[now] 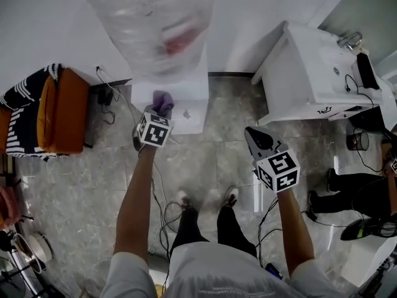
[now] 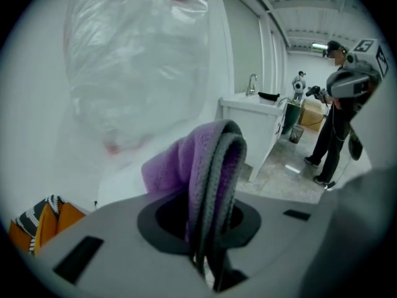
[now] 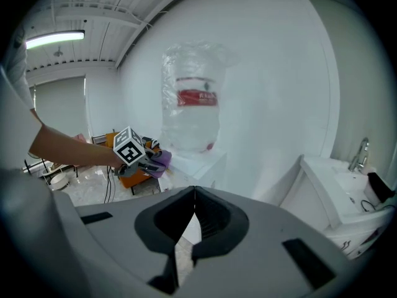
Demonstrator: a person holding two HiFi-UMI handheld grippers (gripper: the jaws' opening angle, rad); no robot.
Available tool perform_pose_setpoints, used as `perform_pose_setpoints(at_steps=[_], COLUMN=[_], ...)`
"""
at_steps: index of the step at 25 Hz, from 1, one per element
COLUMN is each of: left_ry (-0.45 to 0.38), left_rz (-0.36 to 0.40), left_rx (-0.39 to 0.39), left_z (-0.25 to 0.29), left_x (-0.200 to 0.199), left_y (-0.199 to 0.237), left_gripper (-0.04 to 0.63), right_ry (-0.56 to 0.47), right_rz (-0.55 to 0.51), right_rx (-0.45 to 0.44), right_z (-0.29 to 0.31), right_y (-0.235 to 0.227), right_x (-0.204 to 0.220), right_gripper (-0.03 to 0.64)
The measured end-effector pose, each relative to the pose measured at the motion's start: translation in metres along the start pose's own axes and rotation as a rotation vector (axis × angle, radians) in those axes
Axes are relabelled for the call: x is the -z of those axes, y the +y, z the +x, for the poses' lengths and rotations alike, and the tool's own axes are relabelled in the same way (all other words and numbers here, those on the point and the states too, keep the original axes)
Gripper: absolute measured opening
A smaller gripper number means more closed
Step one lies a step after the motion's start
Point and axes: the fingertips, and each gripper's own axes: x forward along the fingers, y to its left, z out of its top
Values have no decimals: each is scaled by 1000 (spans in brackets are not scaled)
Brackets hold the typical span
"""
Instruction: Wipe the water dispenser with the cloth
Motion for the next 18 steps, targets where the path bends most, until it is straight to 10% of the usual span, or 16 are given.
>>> perform_pose_setpoints(at_steps=[18], left_ry=[-157], left_rz=[-23], left_rx=[353], left_z=[38], left_x=[-79], left_y=[-162], left_gripper=[60], right_ry=[4], right_rz=[47], right_rx=[77], right_z=[-47], right_y=[-33], right_x=[31], right_gripper=[14])
